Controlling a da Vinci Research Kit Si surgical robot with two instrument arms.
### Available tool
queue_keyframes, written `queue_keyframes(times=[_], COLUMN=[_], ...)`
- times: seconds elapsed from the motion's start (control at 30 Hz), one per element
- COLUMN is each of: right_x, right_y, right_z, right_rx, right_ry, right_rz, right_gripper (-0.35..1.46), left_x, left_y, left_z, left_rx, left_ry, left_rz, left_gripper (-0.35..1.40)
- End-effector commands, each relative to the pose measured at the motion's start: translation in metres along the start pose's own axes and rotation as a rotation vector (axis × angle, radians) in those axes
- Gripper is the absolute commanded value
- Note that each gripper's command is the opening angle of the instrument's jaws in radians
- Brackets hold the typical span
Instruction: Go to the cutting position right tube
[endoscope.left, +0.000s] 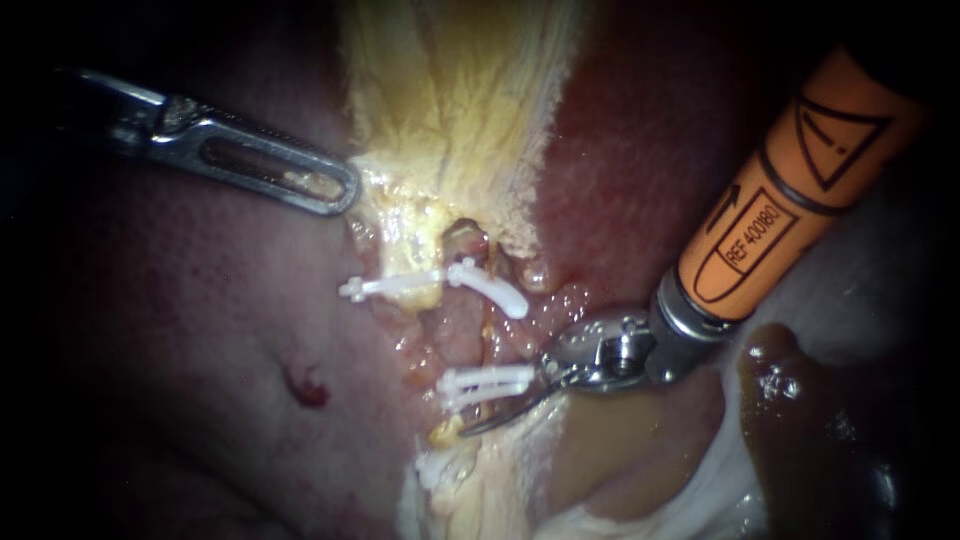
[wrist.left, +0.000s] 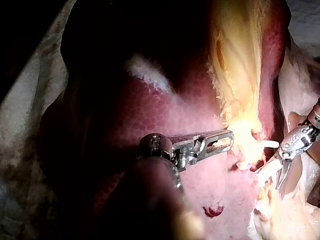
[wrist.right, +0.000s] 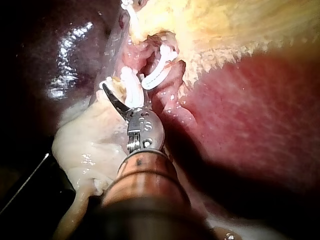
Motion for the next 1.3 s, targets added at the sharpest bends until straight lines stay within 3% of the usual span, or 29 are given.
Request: queue_keyframes(times=[0.03,0.57,1.3], right_x=[0.0001,-0.0002,-0.0005], right_y=[0.0,0.0,0.0001], right_z=[0.0001,-0.0007,-0.0073], right_rx=[-0.001,-0.02,-0.053], right_ry=[0.006,0.015,0.04], right_rz=[0.0,-0.001,-0.019], right_gripper=[1.38,1.45,1.45], left_x=[0.0,0.0,0.0001], left_y=[0.0,0.0,0.0], left_z=[0.0,-0.0001,-0.0002], left_rx=[0.0,0.001,0.001], left_ry=[0.0,0.0,0.001], left_rz=[0.0,0.001,0.001], left_gripper=[-0.35,-0.35,-0.35])
